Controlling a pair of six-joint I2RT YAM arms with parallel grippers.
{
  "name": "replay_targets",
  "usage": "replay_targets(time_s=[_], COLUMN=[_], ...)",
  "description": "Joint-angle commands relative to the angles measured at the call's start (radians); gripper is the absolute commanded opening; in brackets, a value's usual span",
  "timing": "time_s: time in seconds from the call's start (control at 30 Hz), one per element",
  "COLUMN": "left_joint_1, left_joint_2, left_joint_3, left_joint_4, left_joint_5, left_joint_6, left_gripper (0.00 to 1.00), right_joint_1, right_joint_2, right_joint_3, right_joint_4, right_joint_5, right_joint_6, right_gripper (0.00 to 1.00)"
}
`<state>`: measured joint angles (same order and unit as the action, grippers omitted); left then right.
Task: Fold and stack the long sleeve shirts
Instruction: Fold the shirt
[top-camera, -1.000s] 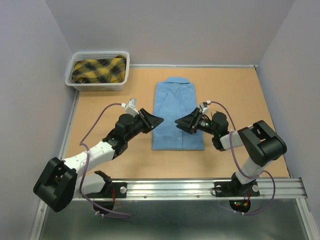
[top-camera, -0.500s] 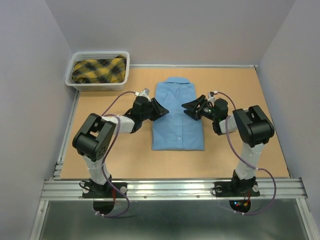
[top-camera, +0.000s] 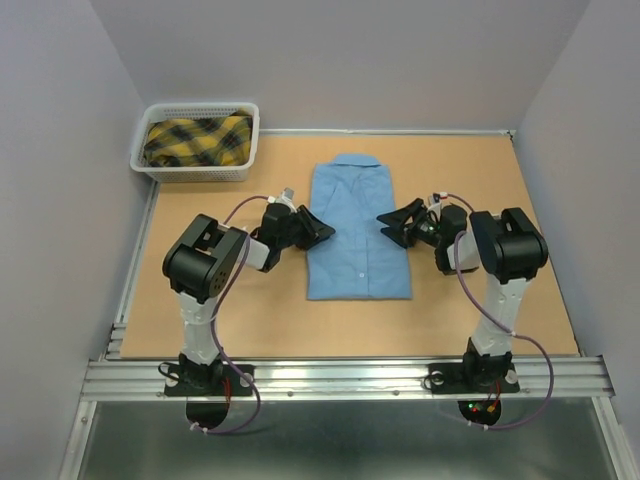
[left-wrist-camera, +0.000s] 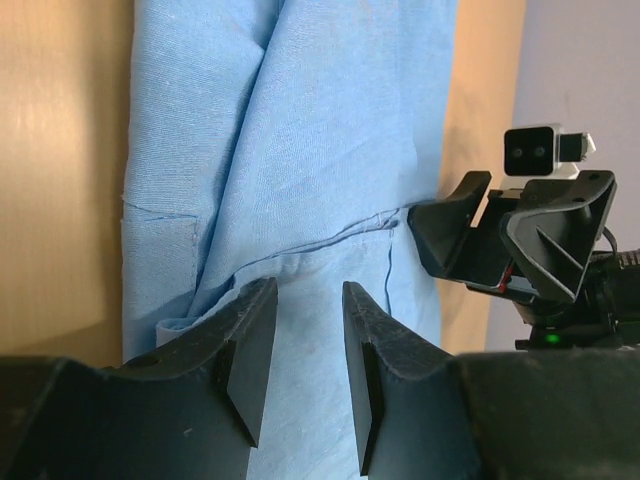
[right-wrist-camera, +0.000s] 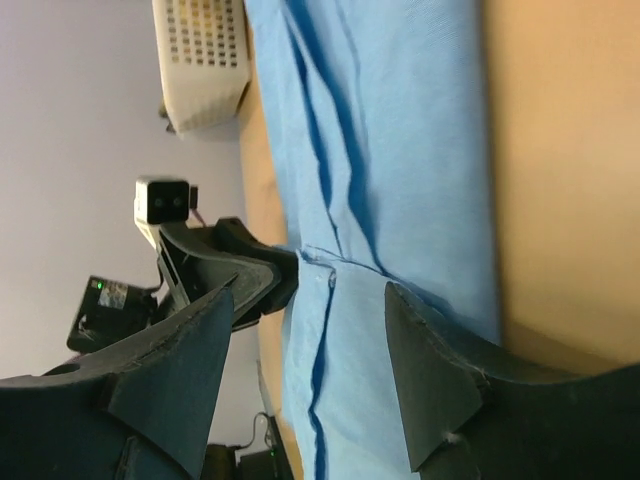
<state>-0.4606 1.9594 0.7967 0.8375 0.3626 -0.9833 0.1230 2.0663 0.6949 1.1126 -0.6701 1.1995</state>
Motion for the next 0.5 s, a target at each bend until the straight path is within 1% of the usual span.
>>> replay_targets(time_s=[0.0, 0.13, 0.23, 0.33, 0.37, 0.47], left_joint_1=[0.016, 0.011, -0.006, -0.059, -0.102, -0.162], left_joint_2=[-0.079, -0.250, -0.348, -0.414, -0.425, -0.424], left_joint_3=[-0.053, -0.077, -0.100, -0.128, -0.134, -0.151], left_joint_4=[-0.020, -0.092, -0.118, -0.140, -0.141, -0.141], left_joint_5=[0.012, -0.007, -0.014, -0.024, -0.030, -0.059], left_joint_6=[0.017, 0.035, 0.028, 0.023, 0.021, 0.021], left_gripper=[0.45, 0.47, 0.48, 0.48, 0.48, 0.48], right_joint_1=[-0.068, -0.071, -0.068, -0.051, -0.043, -0.010], right_joint_2=[-0.127, -0.235, -0.313, -0.377, -0.385, -0.402], right_joint_3=[-0.064, -0.075, -0.123, -0.181, -0.196, -0.253], right_joint_4=[-0.030, -0.056, -0.062, -0.068, -0.069, -0.069], right_joint_5=[-0.008, -0.049, -0.059, -0.068, -0.071, -0.071], right_joint_6=[-0.052, -0.014, -0.003, 0.005, 0.002, -0.011], right_gripper=[0.68, 0.68, 0.68, 0.68, 0.68, 0.68])
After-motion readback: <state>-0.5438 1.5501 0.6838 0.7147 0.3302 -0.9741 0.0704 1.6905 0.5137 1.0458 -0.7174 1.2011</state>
